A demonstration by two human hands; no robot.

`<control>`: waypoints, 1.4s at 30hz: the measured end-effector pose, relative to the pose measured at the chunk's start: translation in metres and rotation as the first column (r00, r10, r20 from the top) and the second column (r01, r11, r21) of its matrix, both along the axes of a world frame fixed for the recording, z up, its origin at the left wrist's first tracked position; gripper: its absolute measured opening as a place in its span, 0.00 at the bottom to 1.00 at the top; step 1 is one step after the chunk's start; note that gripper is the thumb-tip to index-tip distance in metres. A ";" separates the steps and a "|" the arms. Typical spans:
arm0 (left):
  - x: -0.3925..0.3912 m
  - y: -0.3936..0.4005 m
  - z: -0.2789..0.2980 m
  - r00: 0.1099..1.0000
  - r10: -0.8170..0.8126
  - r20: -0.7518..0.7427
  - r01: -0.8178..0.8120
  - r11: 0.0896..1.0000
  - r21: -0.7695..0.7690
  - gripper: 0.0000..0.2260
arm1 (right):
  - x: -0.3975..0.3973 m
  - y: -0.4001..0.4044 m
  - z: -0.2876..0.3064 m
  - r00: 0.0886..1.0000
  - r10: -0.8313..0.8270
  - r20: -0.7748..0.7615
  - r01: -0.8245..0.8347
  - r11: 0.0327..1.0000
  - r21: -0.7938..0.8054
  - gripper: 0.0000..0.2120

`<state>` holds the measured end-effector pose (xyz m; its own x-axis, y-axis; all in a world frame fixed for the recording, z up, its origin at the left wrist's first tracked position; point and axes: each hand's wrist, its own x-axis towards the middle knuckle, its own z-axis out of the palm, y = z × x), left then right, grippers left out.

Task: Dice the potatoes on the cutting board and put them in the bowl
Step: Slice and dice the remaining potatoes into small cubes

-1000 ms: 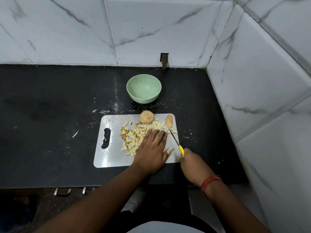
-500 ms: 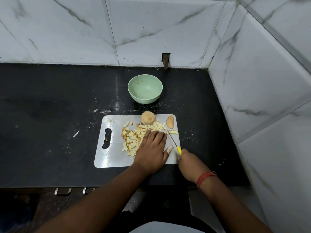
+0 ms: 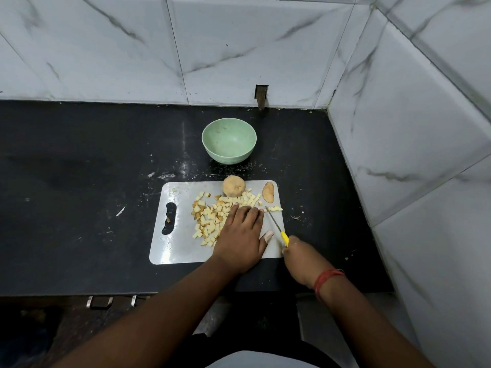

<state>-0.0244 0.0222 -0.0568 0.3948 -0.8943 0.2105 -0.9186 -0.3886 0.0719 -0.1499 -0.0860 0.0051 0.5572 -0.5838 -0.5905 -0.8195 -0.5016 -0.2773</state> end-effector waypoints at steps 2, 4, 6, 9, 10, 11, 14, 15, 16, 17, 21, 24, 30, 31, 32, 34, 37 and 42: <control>0.000 0.000 0.000 1.000 0.001 0.004 -0.001 1.000 0.001 0.29 | -0.005 -0.001 0.002 1.000 0.010 -0.007 -0.010 1.000 0.004 0.07; 0.000 0.000 0.000 1.000 0.001 0.007 -0.001 1.000 -0.003 0.29 | -0.012 0.000 0.003 1.000 0.014 -0.003 -0.014 1.000 0.005 0.06; 0.000 0.001 -0.001 1.000 0.001 0.005 -0.001 1.000 -0.016 0.28 | -0.017 0.002 0.003 0.999 0.003 0.036 -0.003 1.000 -0.001 0.05; -0.001 0.003 -0.003 1.000 0.009 -0.015 -0.010 0.999 -0.041 0.28 | -0.019 0.006 0.004 0.993 -0.019 0.114 0.022 1.000 -0.021 0.05; -0.001 0.004 -0.003 1.000 0.014 -0.025 -0.015 0.999 -0.049 0.27 | -0.018 0.007 0.004 0.991 -0.017 0.129 0.020 0.999 -0.025 0.04; -0.001 0.004 -0.002 0.999 0.018 -0.036 -0.019 0.998 -0.053 0.27 | -0.017 0.009 0.004 0.991 -0.010 0.136 0.014 1.000 -0.026 0.04; 0.000 0.003 -0.001 0.998 0.020 -0.054 -0.022 0.999 -0.048 0.27 | -0.011 0.010 0.004 0.994 0.007 0.113 -0.004 1.000 -0.028 0.05; 0.000 0.003 -0.001 0.998 0.021 -0.053 -0.024 0.999 -0.046 0.26 | -0.010 0.010 0.003 0.995 0.007 0.095 -0.004 1.000 -0.028 0.06; 0.000 0.003 -0.001 0.998 0.022 -0.052 -0.025 0.999 -0.046 0.26 | -0.008 0.009 0.003 0.997 0.003 0.075 -0.001 1.000 -0.027 0.07; 0.000 0.003 -0.001 0.998 0.023 -0.052 -0.026 0.998 -0.049 0.26 | -0.006 0.009 0.002 0.998 0.001 0.060 0.001 1.000 -0.025 0.08; 0.001 0.002 0.000 0.998 0.024 -0.054 -0.027 0.999 -0.048 0.26 | 0.002 0.008 -0.001 1.000 -0.003 0.026 0.004 1.000 -0.005 0.11; 0.000 0.002 0.001 0.999 0.024 -0.047 -0.026 0.999 -0.033 0.26 | 0.001 0.009 0.000 1.000 -0.008 -0.011 0.008 1.000 0.008 0.13; 0.001 0.001 0.001 0.999 0.033 -0.039 -0.034 0.999 -0.025 0.27 | -0.019 0.012 0.005 0.999 -0.012 0.050 0.008 0.997 0.076 0.10; 0.001 0.002 0.001 0.999 0.032 -0.042 -0.033 0.999 -0.021 0.27 | -0.022 0.010 0.006 0.997 -0.031 0.073 0.023 0.994 0.111 0.10; 0.001 0.002 0.001 0.999 0.032 -0.042 -0.033 0.999 -0.020 0.28 | -0.024 0.008 0.006 0.993 -0.061 0.098 0.045 0.987 0.156 0.09; 0.000 0.003 0.001 0.999 0.028 -0.039 -0.029 0.999 -0.027 0.27 | -0.029 0.004 0.008 0.973 -0.163 0.166 0.115 0.957 0.267 0.08; -0.001 0.004 0.001 1.000 0.012 -0.018 -0.013 0.999 -0.051 0.26 | -0.034 -0.001 0.013 0.902 -0.360 0.236 0.241 0.876 0.417 0.07; -0.004 0.005 0.004 0.994 -0.094 0.049 0.099 0.987 -0.123 0.24 | -0.037 -0.007 0.020 0.809 -0.479 0.341 0.304 0.837 0.454 0.09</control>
